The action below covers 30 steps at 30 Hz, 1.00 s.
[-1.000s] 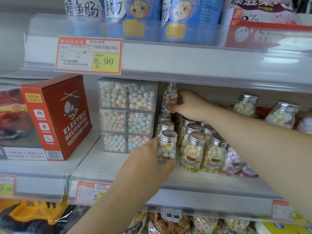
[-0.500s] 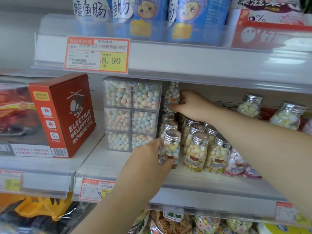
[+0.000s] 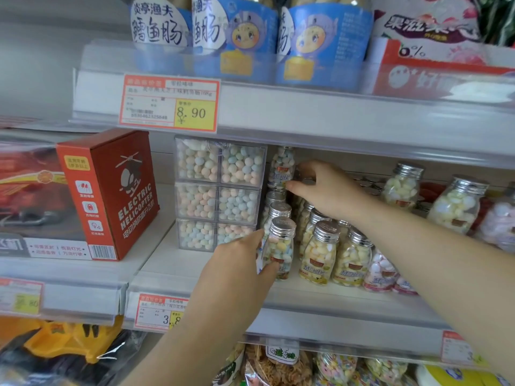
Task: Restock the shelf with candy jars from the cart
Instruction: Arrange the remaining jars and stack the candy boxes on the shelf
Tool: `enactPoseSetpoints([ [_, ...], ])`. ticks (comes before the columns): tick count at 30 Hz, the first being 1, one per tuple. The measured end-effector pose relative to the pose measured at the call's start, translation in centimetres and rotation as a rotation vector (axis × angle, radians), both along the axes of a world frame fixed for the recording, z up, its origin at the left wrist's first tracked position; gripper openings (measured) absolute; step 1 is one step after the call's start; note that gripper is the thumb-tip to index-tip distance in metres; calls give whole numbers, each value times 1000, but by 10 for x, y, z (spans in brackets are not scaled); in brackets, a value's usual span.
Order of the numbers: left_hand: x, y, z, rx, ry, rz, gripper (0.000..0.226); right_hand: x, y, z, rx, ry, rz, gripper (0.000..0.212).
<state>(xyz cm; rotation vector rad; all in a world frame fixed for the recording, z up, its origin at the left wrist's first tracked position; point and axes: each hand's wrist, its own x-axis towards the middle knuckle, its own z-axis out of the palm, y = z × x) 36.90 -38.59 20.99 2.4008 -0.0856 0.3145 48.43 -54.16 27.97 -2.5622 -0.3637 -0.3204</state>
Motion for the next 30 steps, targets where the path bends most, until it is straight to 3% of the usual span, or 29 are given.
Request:
enactPoseSetpoints([
  [4, -14, 7, 13, 63, -54, 17, 56, -47, -9, 1, -92, 3, -1, 57],
  [7, -38, 11, 26, 59, -127, -19, 48, -94, -13, -3, -143, -143, 77, 50],
  [11, -83, 29, 25, 24, -120, -107, 35, -169, -1, -21, -19, -307, 322, 31],
  [16, -138, 80, -53, 39, 101, -78, 24, -234, 42, -123, 107, 19, 552, 17],
  [21, -193, 134, -174, 28, 378, 98, 20, -256, 76, -276, -79, 480, 553, 18],
  [30, -294, 202, -353, -17, 878, 419, 26, -271, 140, -441, -388, 843, 657, 23],
])
